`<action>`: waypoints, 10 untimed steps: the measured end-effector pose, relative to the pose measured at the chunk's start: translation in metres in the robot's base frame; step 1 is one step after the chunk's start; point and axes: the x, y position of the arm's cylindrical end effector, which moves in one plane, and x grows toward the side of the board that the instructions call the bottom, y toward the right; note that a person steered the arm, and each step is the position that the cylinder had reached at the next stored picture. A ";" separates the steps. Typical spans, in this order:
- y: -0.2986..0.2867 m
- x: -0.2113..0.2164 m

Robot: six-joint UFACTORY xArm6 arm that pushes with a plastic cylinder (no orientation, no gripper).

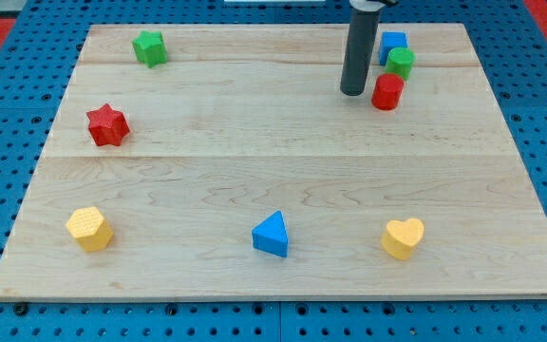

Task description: Push the yellow heart below the red circle

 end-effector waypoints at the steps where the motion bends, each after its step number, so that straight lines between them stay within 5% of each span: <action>1: 0.039 0.014; 3: 0.057 0.033; 5: 0.093 0.174; 10: 0.062 0.253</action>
